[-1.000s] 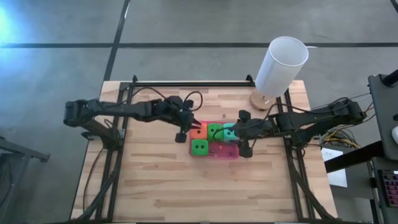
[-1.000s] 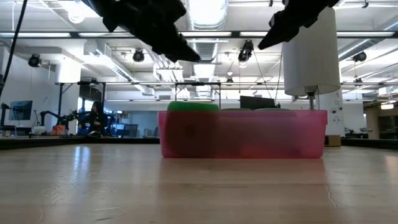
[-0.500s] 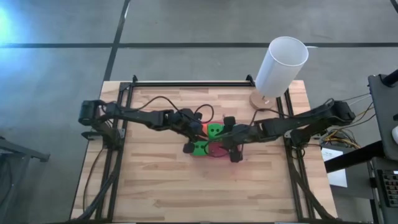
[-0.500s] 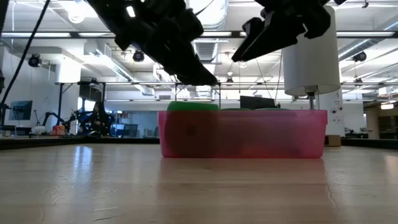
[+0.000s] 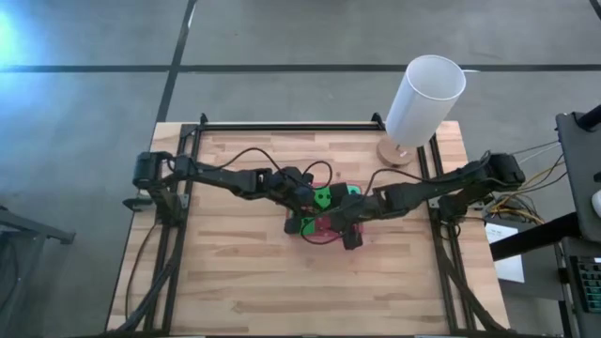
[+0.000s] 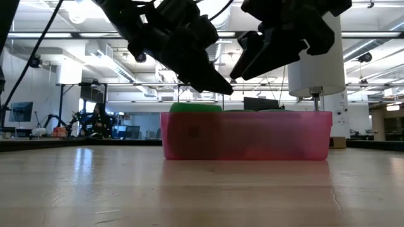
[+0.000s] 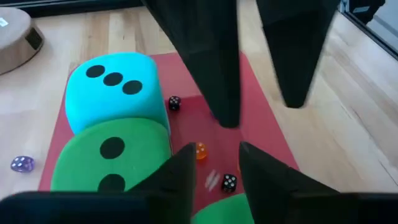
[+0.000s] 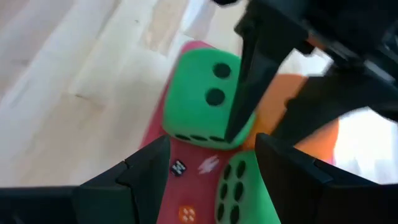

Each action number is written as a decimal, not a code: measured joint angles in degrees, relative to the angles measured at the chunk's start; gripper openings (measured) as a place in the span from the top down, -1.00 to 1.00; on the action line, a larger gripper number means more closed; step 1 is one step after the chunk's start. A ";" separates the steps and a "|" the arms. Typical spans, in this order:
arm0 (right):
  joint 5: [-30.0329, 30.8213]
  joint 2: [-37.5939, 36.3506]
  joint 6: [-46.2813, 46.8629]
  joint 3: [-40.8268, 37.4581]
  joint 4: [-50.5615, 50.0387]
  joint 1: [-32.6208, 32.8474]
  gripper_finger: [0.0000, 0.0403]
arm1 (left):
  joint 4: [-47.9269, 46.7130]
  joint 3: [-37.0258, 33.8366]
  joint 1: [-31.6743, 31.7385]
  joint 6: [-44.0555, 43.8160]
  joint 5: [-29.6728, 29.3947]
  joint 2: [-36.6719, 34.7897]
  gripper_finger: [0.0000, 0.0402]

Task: Pick & Place Dice
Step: Put the small pink die into the pink bin, then adjust the pink bin

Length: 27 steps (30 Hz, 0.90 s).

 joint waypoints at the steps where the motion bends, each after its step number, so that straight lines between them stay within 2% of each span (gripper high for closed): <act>1: -0.70 0.13 -0.06 0.00 0.50 -0.02 -0.15 | 0.12 -0.04 0.00 0.00 0.00 0.00 0.35; 9: -2.42 0.89 -0.61 -0.02 0.34 0.00 -0.15 | -0.19 -0.04 0.02 0.15 0.00 -0.27 0.15; 16: -2.21 -4.47 0.00 -0.20 -1.03 -0.24 -0.15 | -7.91 -0.04 2.24 3.54 -0.02 -6.41 0.09; 19: 0.91 -6.92 2.38 -0.53 -1.25 -1.40 -0.15 | -10.93 -0.09 4.08 4.70 -1.59 -10.13 0.07; 23: 8.17 -8.08 8.31 -0.73 -4.56 -4.78 -0.15 | -14.79 -0.44 6.82 4.09 -8.19 -14.26 0.10; 27: 8.45 -7.65 12.32 -0.81 -8.02 -9.61 -0.15 | -17.77 -0.48 9.09 1.64 -9.37 -17.07 0.15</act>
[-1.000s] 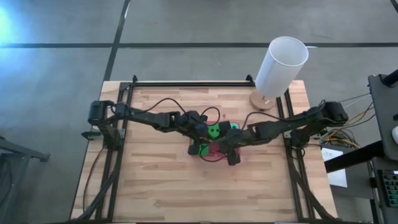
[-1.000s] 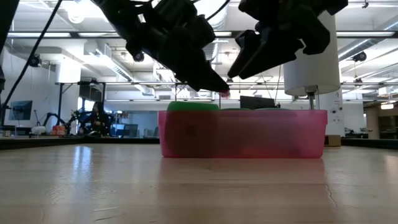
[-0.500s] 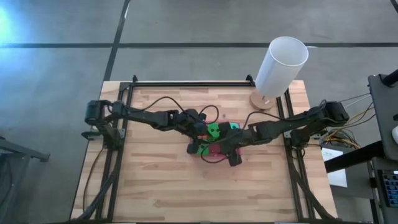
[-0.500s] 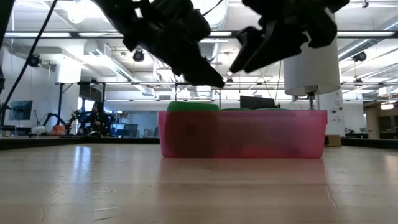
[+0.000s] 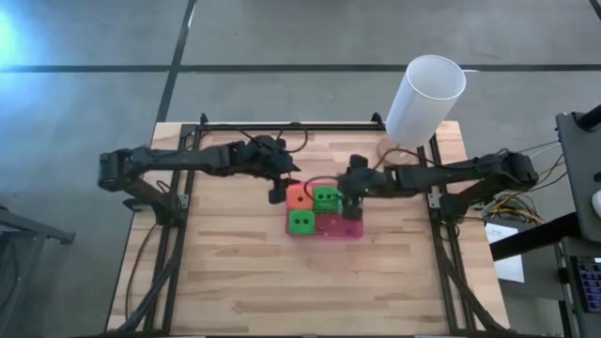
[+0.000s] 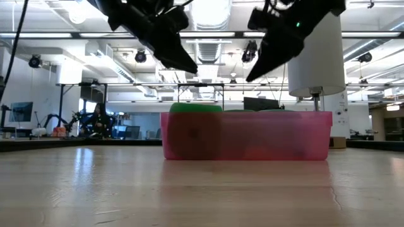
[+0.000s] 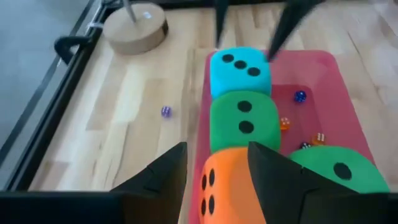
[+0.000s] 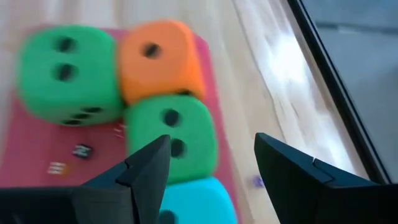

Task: Pick & Place Dice
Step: Adjust the pink bin

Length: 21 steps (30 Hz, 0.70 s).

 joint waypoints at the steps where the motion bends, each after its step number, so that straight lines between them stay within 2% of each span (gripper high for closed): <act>1: -0.03 0.27 0.40 -0.03 -0.40 -1.26 -0.15 | -0.94 0.00 0.36 -0.47 0.00 -0.47 0.16; 9: -0.17 4.59 0.14 -0.15 -0.71 -11.13 -0.15 | -3.47 -0.04 0.62 -0.63 0.02 -1.33 0.24; 12: -1.91 6.49 -1.00 -0.15 -0.76 -13.52 -0.15 | -3.76 -0.04 0.62 -0.61 0.02 -1.33 0.27; 16: -6.39 8.53 -1.85 -0.13 -0.80 -15.72 -0.15 | -4.49 -0.05 0.62 -0.59 0.02 -1.33 0.30; 21: -6.68 9.88 -2.97 -0.13 -1.89 -15.94 -0.15 | -4.62 -0.07 0.62 -0.57 0.02 -1.33 0.33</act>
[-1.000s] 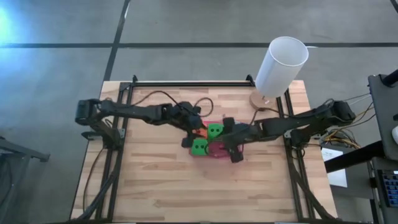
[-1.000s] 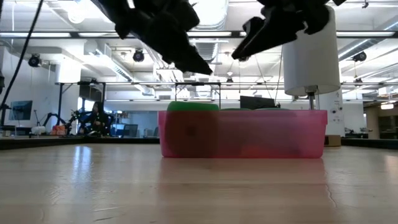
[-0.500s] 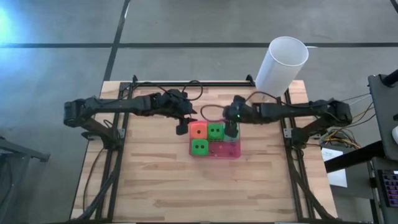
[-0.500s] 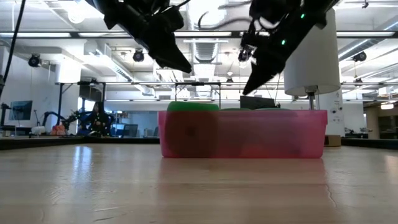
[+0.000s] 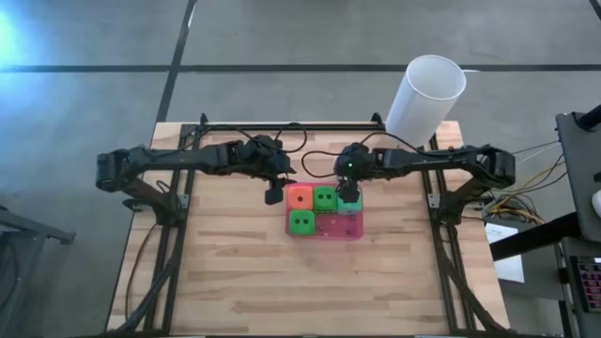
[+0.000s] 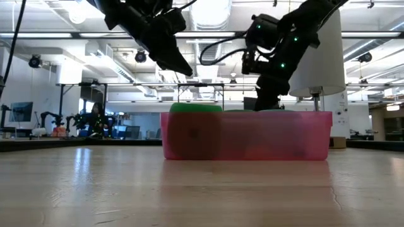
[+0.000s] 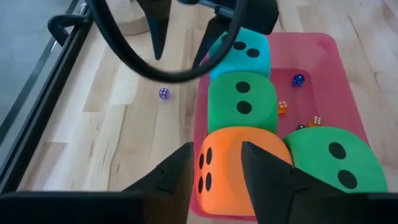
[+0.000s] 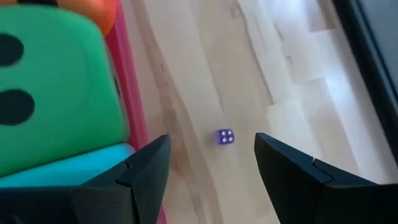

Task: Pick & Place Dice
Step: Adjust the pink bin

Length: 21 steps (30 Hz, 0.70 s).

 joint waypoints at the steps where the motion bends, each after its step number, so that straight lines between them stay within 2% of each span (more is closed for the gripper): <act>1: -0.06 0.31 -0.06 0.02 -0.25 0.02 -0.15 | -0.02 0.00 0.00 0.00 0.00 0.00 0.33; 12: -3.81 1.95 -2.89 0.22 -1.11 0.48 -0.15 | -0.10 0.00 0.00 0.14 0.00 0.00 0.34; 21: -7.48 1.43 -5.63 0.11 -1.40 3.61 -0.15 | -0.13 0.00 0.00 0.13 0.02 0.00 0.37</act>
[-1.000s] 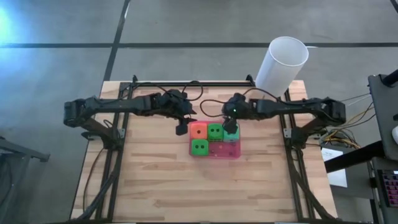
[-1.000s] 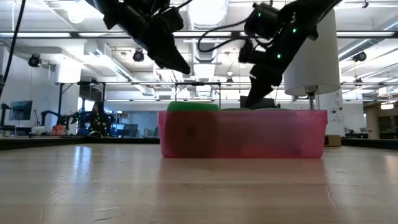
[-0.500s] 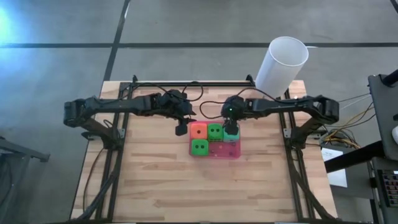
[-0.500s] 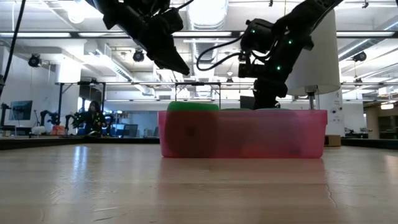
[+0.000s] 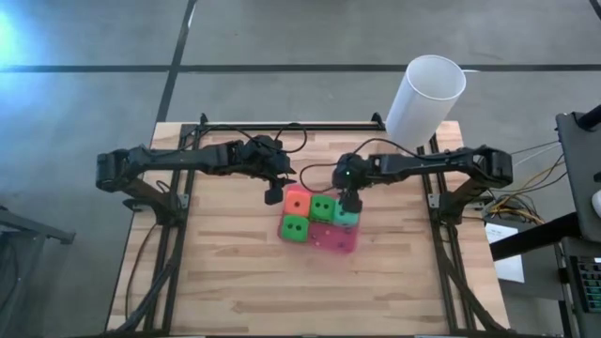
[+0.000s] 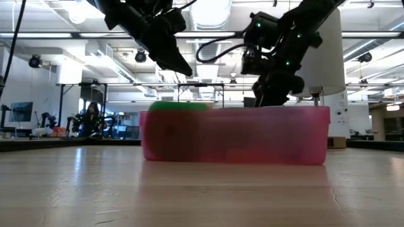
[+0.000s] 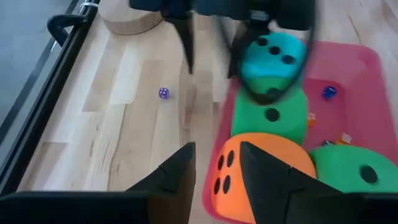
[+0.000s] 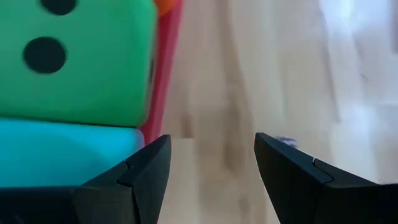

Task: Pick & Place Dice
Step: Adjust the pink bin, then put the small purple die into the pink bin

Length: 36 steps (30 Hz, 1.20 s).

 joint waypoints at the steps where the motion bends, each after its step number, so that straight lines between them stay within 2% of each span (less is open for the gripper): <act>1: -0.10 0.00 -0.01 0.00 0.04 0.67 -0.15 | 0.00 0.00 0.00 0.02 0.00 0.01 0.36; 11: -0.76 0.00 0.06 -0.02 0.48 8.04 -0.15 | 0.00 0.00 0.00 0.46 0.00 0.00 0.36; 19: -7.14 0.00 1.27 -0.02 3.14 12.59 -0.15 | 0.00 0.00 0.00 0.44 0.00 0.01 0.35; 21: -6.23 0.00 1.09 -0.02 3.58 13.47 -0.15 | 0.02 0.00 0.00 0.44 0.00 0.00 0.34; 24: 0.16 -0.34 1.70 -0.02 3.34 13.76 -0.15 | 0.01 0.00 0.00 0.37 0.00 0.00 0.34; 26: 3.43 -0.72 2.59 -0.04 3.23 12.59 -0.15 | 0.00 0.00 0.00 0.26 0.00 0.00 0.36; 31: 3.48 -0.99 5.37 -0.07 3.00 6.25 -0.15 | 0.00 0.00 -0.02 0.25 0.00 0.01 0.37; 33: 2.24 -0.59 5.46 -0.09 3.04 3.20 -0.15 | -0.06 0.00 -0.02 0.24 0.00 0.00 0.36; 36: -2.69 0.27 4.72 -0.17 3.01 -1.44 -0.15 | -0.13 0.00 -0.02 0.24 0.00 0.00 0.34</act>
